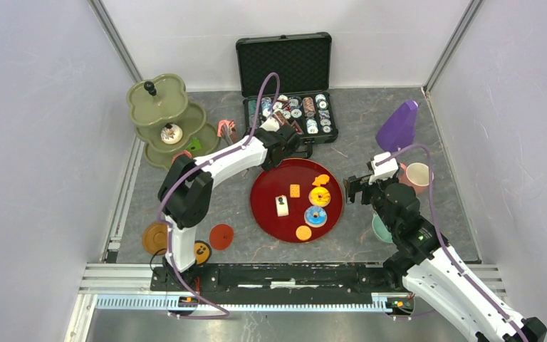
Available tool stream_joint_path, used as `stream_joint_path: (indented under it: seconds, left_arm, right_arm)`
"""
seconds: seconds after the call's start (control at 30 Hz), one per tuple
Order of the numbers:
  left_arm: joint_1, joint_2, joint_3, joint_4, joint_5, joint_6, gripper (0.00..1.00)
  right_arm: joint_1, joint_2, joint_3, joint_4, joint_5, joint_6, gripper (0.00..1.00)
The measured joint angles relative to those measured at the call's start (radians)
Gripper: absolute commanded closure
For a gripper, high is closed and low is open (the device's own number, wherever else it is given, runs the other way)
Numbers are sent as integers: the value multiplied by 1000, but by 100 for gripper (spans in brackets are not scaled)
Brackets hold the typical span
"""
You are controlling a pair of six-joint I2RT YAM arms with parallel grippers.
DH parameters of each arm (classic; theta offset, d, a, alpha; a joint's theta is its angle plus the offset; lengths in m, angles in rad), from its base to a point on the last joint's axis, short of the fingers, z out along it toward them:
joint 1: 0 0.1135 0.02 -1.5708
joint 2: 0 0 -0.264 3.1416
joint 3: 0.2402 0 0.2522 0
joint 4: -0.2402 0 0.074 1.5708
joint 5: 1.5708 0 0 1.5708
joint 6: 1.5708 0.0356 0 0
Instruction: Serve the afternoon tea
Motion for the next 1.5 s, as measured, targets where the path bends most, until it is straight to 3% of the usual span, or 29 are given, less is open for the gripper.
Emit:
stream_joint_path:
  seconds: [0.53, 1.3, 1.5]
  left_arm:
    - [232, 192, 196, 142, -28, 155, 63]
    - [293, 240, 118, 109, -56, 158, 60]
    - [299, 215, 117, 84, -55, 146, 52]
  right_arm:
    - [0, 8, -14, 5, -1, 0, 2]
    - [0, 7, -27, 9, -23, 1, 2]
    - [0, 7, -29, 11, -27, 1, 2]
